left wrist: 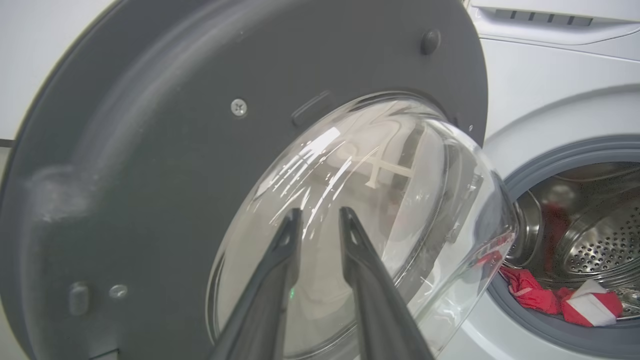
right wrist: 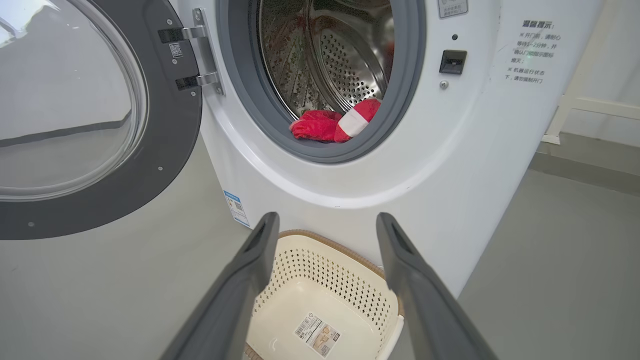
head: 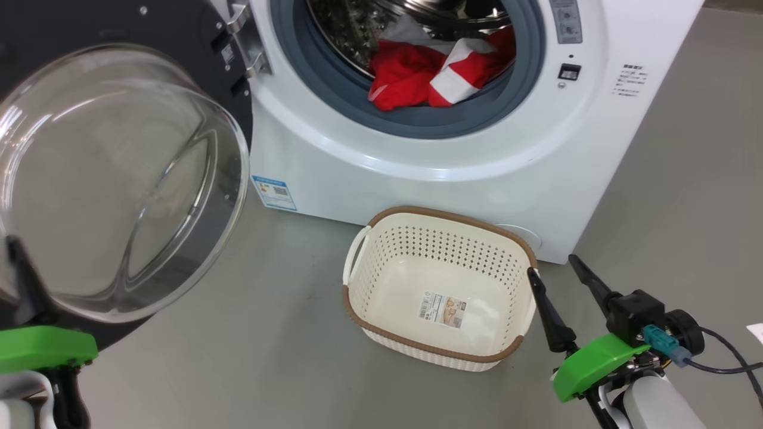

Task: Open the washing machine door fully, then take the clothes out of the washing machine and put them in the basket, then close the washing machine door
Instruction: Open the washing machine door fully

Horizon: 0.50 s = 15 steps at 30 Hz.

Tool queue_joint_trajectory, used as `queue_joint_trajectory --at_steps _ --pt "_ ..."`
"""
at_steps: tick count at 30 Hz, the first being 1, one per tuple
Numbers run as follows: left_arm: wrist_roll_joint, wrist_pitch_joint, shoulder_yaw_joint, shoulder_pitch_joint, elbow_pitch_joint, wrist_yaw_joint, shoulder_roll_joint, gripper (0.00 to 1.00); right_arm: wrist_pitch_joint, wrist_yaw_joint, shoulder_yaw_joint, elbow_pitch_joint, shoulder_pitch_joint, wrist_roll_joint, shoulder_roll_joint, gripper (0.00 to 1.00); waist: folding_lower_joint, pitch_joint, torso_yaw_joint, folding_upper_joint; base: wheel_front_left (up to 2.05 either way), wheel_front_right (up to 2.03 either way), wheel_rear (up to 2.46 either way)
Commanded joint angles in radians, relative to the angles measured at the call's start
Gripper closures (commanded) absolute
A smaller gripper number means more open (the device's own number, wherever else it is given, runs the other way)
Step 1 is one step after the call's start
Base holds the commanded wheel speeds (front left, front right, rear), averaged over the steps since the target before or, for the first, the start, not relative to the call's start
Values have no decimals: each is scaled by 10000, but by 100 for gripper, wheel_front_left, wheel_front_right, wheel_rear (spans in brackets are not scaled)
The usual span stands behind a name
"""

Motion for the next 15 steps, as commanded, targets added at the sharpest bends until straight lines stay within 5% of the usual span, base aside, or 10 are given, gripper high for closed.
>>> queue_joint_trajectory --at_steps 1,8,15 --pt "158 -90 382 106 -595 26 361 0 -93 48 109 -304 -184 -54 56 0 0 -85 -128 0 0 0 0" --pt "469 -54 312 1247 -3252 318 -297 0 -93 48 -168 -1356 -7 351 60 0 0 -239 -671 0 0 0 0" --pt "162 -48 -732 1758 -4515 -752 -699 0 -93 48 -385 -2387 107 541 61 0 0 -194 -1363 0 0 0 0"
